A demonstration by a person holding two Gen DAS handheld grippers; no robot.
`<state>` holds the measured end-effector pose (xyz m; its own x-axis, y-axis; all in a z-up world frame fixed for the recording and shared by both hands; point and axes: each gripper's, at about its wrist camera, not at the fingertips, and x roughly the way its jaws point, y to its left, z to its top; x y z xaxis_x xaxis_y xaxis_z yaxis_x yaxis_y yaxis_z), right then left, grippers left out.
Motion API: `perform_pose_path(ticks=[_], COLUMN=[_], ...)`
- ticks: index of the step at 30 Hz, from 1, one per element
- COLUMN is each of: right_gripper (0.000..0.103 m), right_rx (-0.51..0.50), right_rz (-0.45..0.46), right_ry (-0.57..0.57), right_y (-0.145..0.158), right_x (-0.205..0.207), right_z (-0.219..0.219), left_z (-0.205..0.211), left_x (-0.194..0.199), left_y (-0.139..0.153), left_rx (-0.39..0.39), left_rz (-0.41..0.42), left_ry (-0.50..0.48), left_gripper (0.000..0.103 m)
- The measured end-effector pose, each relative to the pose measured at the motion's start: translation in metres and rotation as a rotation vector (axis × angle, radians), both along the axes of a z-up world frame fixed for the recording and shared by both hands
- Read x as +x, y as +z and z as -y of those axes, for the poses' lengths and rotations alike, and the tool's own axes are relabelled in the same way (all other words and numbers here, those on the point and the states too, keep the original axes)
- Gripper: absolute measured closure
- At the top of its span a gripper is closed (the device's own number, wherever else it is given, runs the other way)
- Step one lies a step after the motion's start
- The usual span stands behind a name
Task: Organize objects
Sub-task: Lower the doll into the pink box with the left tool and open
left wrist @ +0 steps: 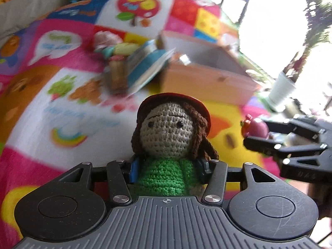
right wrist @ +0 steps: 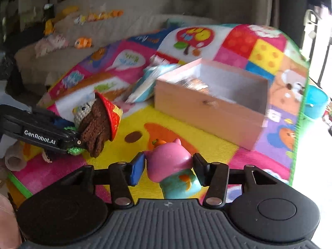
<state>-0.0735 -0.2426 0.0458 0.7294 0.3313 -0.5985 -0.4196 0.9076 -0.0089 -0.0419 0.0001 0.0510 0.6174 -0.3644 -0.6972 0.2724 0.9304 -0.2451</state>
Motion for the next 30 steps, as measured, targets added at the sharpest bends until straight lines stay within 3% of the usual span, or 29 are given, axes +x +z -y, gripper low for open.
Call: perform_pose_path(ticks=[4,8,13,16,18,22,24,28,30], right_gripper=[0.053,0.053,0.053,0.053,0.053,0.053,0.053,0.053,0.053], right_rx=[0.043,0.093,0.132,0.148,0.144,0.149,0.156,0.155,0.146], right_rz=[0.041,0.058,0.059,0.064,0.072,0.049,0.041,0.041,0.046], right_ry=[-0.093,-0.139,-0.16,-0.186,-0.203,-0.218,-0.226,-0.234,-0.235], right_y=[0.008,0.008,0.007,0.005,0.0,-0.011,-0.014,-0.012,-0.008], right_x=[-0.006,-0.013,-0.014,-0.016,-0.019,-0.014,-0.012,-0.007,-0.006], right_z=[0.024,0.035,0.043,0.052,0.057,0.063,0.064,0.064,0.063], left_z=[0.024,0.064,0.109,0.128,0.135,0.135,0.126,0.102,0.09], left_x=[0.03,0.086,0.177,0.201,0.199,0.18,0.171,0.141,0.129], left_y=[0.044,0.073,0.05,0.02,0.007,0.006,0.012,0.037,0.045], left_rx=[-0.026,-0.018,-0.096,-0.036,0.029,0.073,0.044,-0.025,-0.073], left_rz=[0.099,0.185,0.067,-0.002,-0.039,-0.04,-0.023,0.129,0.126], left_ry=[-0.069,-0.094,-0.086,-0.051,-0.015,-0.02,-0.031,0.005,-0.017], left_gripper=[0.048,0.048,0.047,0.047,0.044,0.043,0.045,0.046,0.046])
